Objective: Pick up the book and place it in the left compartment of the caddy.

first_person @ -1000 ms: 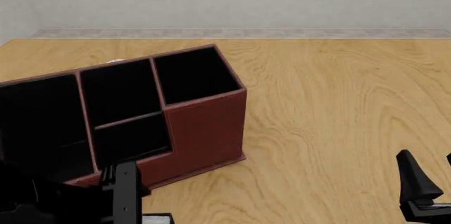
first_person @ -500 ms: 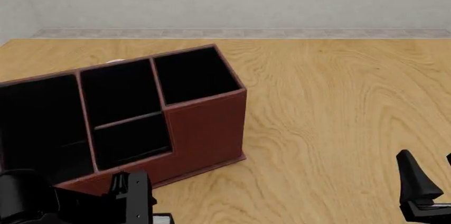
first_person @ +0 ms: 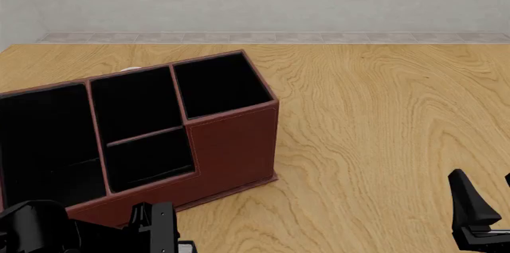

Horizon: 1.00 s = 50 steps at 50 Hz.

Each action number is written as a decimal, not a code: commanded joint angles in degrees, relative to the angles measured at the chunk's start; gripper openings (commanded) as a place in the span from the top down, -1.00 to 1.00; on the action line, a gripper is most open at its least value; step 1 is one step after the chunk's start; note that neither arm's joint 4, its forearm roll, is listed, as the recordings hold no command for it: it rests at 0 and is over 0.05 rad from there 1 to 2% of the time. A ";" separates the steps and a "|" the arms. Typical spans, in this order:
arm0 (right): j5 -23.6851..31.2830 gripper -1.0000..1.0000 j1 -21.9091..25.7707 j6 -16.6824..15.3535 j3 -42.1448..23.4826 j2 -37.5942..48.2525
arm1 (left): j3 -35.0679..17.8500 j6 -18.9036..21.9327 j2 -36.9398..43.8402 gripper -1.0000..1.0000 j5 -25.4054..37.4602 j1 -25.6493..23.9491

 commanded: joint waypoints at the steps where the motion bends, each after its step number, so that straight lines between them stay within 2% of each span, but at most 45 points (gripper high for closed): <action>1: -0.02 -1.00 -0.01 0.02 0.08 -0.07 | 0.70 -0.26 1.00 -1.00 -1.38 0.20; 16: -0.02 -1.00 -0.02 0.01 0.08 -0.07 | 1.36 0.67 1.45 -1.00 -1.94 1.38; 17: -0.02 -1.00 0.01 0.00 0.08 -0.06 | 1.42 0.72 1.54 1.00 -1.78 1.51; 31: -0.02 -1.00 0.00 0.00 0.08 -0.07 | 0.38 2.36 -1.25 1.00 1.62 2.52; 40: -0.02 -1.00 0.00 0.00 0.08 -0.06 | -1.27 4.39 -7.64 1.00 8.64 4.35; 50: -0.02 -1.00 0.00 0.00 0.08 -0.07 | -5.52 2.81 -13.55 1.00 17.21 3.83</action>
